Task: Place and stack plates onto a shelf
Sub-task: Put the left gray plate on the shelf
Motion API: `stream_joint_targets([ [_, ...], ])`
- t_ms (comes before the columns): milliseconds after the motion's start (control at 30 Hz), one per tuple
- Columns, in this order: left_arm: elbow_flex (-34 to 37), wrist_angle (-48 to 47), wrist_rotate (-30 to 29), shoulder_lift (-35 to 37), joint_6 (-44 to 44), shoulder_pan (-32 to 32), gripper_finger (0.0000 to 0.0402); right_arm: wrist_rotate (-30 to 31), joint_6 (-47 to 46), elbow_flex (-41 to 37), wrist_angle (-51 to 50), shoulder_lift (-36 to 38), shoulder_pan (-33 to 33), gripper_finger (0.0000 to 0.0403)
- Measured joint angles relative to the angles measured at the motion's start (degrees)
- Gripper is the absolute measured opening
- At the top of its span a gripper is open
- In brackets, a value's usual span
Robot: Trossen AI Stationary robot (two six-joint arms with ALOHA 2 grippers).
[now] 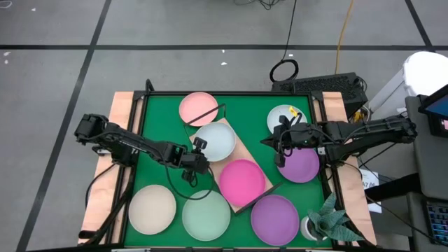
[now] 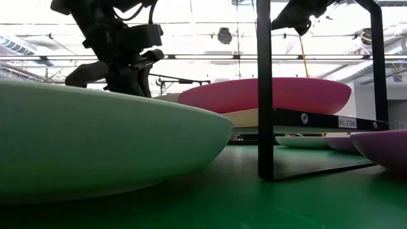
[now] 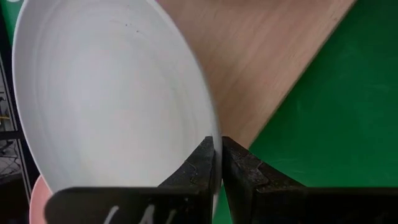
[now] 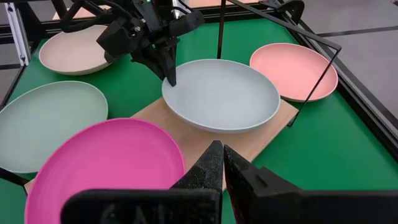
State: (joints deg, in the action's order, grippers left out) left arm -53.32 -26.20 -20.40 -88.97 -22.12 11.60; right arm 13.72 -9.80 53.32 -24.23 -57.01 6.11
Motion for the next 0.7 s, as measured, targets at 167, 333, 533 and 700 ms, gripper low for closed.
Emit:
stream_joint_targets([
  [167,0.0,0.9,0.0,0.0,0.1,0.0,0.0027,0.0,0.0,0.0,0.0,0.0,0.0,0.0000],
  [333,0.0,0.9,0.6,0.0,0.9,0.0,0.0027,0.0,0.0,0.0,0.0,0.0,0.0,0.0000],
  [533,0.0,0.8,0.9,0.0,1.8,-0.1,0.0027,0.0,-1.4,0.0,0.0,0.0,0.0,0.0000],
  [700,0.0,0.8,0.9,0.0,1.9,-0.1,0.0027,0.0,-1.5,0.0,0.0,0.0,0.0,0.0000],
])
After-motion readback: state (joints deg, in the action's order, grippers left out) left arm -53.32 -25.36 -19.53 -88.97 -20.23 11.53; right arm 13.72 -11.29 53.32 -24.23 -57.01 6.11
